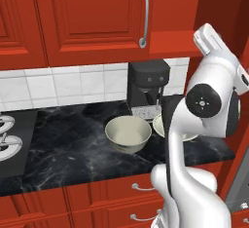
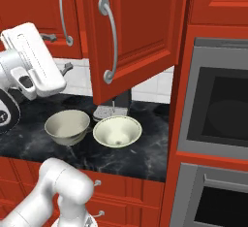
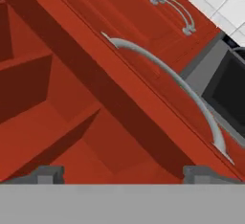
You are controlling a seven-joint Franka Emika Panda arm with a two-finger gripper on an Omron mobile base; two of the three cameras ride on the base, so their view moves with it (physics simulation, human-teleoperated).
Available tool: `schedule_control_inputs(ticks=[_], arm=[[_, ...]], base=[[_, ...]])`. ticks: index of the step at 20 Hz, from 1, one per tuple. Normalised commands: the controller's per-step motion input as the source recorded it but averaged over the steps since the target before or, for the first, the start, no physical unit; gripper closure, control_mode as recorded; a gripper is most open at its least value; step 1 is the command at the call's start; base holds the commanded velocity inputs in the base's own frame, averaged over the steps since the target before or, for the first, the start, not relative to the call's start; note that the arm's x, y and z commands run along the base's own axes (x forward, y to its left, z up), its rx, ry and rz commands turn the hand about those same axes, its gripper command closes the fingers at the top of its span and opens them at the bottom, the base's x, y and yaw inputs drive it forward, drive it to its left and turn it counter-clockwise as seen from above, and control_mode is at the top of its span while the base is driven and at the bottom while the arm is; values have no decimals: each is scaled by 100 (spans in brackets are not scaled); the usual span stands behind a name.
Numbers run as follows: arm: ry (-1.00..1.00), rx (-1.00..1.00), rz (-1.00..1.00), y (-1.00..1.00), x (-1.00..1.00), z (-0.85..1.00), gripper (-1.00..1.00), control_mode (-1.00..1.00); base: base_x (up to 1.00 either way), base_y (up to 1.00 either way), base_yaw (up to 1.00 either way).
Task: Open the cabinet. Pick the bowls from the counter and place them in the cabinet. Then close the cabinet.
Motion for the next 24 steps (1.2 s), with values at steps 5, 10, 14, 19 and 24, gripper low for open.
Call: schedule_control_inputs(ticks=[5, 10, 14, 19, 24], arm=[[13, 0, -9, -6, 29, -20, -100, -100], [9, 0, -10, -34, 21, -21, -100, -100], [6, 0, -7, -44, 21, -23, -100, -100], [5, 0, -2, -14, 46, -33, -100, -100], [8, 0, -1, -21, 45, -33, -100, -100]], base=[[0, 0, 0], [0, 0, 0], [0, 0, 0], [0, 0, 0], [0, 0, 0]])
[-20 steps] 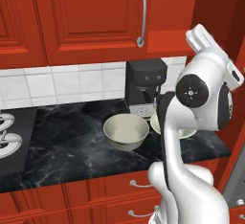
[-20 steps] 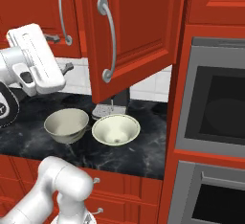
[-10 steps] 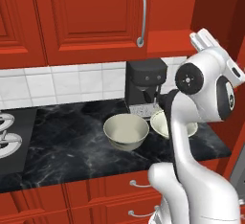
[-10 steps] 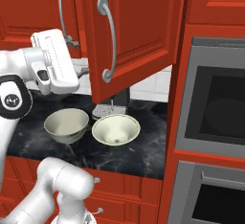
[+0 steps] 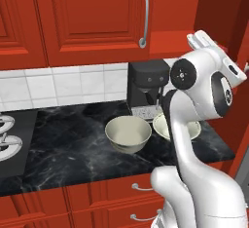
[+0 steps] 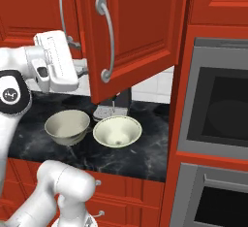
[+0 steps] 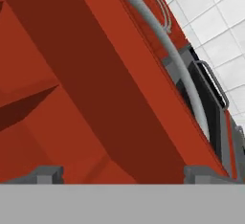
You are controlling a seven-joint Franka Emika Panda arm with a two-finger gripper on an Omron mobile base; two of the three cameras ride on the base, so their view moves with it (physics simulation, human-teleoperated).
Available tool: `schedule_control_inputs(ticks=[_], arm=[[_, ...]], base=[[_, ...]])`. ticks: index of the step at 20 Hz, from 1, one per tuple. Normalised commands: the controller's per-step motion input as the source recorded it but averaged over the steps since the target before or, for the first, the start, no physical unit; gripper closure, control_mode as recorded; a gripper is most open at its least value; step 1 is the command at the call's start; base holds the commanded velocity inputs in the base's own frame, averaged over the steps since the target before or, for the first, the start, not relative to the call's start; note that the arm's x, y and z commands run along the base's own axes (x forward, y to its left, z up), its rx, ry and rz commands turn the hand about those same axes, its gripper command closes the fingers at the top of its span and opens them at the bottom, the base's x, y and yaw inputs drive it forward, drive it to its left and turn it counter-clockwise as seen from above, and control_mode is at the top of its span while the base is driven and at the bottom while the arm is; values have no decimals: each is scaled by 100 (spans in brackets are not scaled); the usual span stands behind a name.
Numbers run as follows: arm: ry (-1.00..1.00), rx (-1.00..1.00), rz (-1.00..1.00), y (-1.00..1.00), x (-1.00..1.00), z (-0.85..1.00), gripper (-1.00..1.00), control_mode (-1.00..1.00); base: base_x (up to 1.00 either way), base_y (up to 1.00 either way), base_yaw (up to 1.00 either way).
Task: Open the cabinet. Pick the bowls from the counter and place them in the cabinet. Then close the cabinet.
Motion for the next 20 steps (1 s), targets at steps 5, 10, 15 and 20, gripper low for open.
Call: schedule_control_inputs(ticks=[5, 10, 15, 20], arm=[[10, 6, -11, -90, 3, -21, -100, -100], [6, 12, -15, -100, 0, -21, -100, -100], [-14, 3, -7, -35, -48, -13, -100, -100], [-44, -20, 0, 85, -100, 4, -100, -100]], base=[[0, 0, 0], [0, 0, 0], [0, 0, 0], [0, 0, 0]])
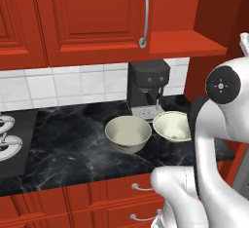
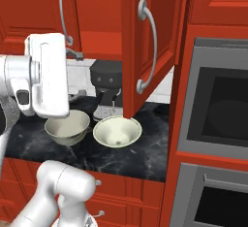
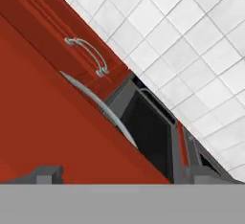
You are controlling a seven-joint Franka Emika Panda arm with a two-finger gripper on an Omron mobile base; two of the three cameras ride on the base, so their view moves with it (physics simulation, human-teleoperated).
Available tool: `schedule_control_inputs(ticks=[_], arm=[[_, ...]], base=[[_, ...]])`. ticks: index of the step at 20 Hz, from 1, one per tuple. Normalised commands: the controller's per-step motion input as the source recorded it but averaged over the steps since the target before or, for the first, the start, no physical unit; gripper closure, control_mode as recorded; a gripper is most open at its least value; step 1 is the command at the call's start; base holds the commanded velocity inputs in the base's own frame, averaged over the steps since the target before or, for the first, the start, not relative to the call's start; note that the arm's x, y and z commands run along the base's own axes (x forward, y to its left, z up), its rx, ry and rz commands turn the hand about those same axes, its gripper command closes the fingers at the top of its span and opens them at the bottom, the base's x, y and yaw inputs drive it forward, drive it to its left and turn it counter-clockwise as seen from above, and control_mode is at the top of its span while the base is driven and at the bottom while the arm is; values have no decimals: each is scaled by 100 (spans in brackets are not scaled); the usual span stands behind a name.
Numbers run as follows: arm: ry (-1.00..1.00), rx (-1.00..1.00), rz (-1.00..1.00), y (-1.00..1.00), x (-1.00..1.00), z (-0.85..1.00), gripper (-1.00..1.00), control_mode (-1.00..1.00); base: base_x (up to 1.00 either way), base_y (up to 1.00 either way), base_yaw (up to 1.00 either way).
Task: Open the cabinet. Pick the bowls from the counter and place them in the cabinet. Then close the cabinet.
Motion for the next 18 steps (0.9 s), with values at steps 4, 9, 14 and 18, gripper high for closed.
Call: schedule_control_inputs(ticks=[4, 9, 14, 18], arm=[[-28, -31, 6, 85, -96, 31, -100, -100], [28, -29, 5, 95, 3, 15, -100, -100], [20, -29, 3, 80, 6, 3, -100, -100], [3, -25, 4, 66, 1, 0, -100, -100]], base=[[0, 0, 0], [0, 0, 0], [0, 0, 0], [0, 0, 0]])
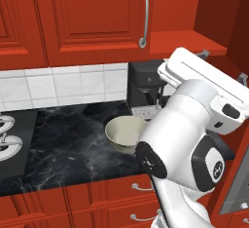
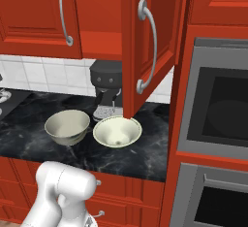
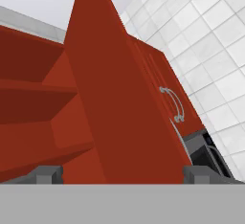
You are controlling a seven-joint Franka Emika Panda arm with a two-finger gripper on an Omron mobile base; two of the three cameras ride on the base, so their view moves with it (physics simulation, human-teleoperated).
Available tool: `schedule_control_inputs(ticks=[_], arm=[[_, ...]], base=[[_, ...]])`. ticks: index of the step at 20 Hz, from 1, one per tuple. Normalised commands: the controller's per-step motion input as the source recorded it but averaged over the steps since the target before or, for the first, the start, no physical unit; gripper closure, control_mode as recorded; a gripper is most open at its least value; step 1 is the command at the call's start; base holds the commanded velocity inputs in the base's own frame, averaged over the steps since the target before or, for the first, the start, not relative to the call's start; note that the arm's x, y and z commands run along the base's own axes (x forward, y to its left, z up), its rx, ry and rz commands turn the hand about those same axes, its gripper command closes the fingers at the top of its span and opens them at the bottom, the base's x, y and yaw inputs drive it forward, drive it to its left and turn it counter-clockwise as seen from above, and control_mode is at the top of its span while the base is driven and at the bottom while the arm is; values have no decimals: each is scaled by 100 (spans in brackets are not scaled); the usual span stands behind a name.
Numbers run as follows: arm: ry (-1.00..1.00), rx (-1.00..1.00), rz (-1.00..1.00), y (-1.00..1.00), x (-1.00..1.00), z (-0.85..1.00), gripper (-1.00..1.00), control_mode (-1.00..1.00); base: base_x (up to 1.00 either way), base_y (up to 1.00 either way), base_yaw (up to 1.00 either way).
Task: Open the cabinet. Pick the bowls from the counter and place them in the cabinet. Then close the cabinet.
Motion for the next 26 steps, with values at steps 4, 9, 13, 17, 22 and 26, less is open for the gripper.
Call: schedule_control_inputs(ticks=[4, 9, 13, 17, 22, 26], arm=[[-15, -9, 1, 33, 34, -22, -100, -100], [-1, 0, 9, -5, 62, -8, -100, -100], [0, 3, 12, -35, 47, 0, -100, -100], [8, 1, 13, -13, 40, 0, -100, -100], [24, 0, 21, 0, 31, 1, -100, -100], [24, 0, 23, 0, 29, 5, -100, -100]], base=[[0, 0, 0], [0, 0, 0], [0, 0, 0], [0, 0, 0], [0, 0, 0], [0, 0, 0]])
